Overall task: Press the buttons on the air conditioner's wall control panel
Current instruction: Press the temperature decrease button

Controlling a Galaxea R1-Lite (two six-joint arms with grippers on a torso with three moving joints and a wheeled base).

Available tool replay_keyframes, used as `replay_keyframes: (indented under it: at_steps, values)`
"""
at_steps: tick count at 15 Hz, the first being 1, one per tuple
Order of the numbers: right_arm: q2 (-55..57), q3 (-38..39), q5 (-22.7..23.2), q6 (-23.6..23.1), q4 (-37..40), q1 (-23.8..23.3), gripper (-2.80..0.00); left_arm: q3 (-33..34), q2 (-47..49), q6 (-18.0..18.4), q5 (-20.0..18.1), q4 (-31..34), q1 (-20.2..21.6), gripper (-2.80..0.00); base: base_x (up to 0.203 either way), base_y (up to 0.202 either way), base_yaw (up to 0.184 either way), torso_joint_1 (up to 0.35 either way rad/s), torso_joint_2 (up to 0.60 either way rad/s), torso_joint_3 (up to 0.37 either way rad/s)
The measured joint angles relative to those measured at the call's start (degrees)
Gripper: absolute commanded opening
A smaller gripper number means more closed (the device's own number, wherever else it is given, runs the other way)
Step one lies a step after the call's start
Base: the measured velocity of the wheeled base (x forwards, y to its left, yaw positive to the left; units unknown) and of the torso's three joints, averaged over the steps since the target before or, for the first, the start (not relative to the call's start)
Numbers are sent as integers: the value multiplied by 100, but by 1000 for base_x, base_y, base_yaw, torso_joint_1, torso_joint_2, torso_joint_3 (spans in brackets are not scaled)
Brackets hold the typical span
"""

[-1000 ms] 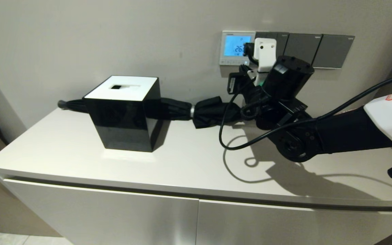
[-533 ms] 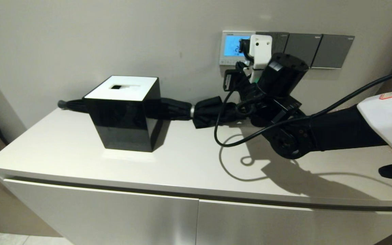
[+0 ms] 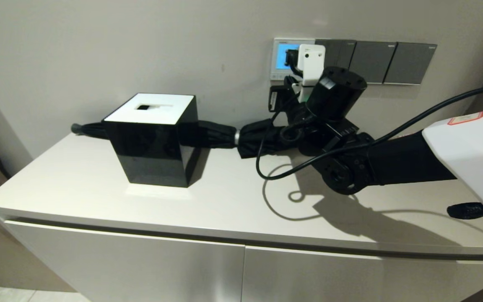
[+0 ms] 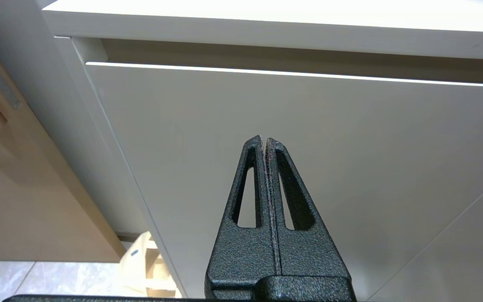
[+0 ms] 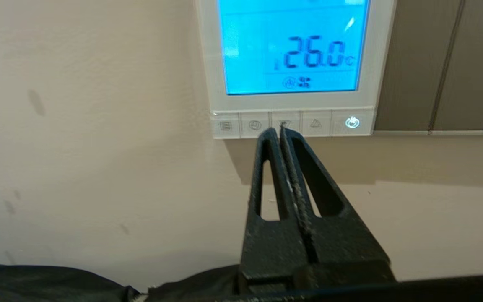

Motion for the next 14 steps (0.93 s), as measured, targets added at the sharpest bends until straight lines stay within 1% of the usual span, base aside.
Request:
replay_keyframes:
  at_steps: [5, 14]
  values:
    - [238, -319, -291, -143, -21, 83, -280, 0, 0, -4, -2, 0, 2, -280, 0, 0, 0, 0, 0, 0]
    - [380, -485, -371, -159, -4, 76, -280, 0, 0, -1, -2, 2, 2, -280, 0, 0, 0, 0, 0, 0]
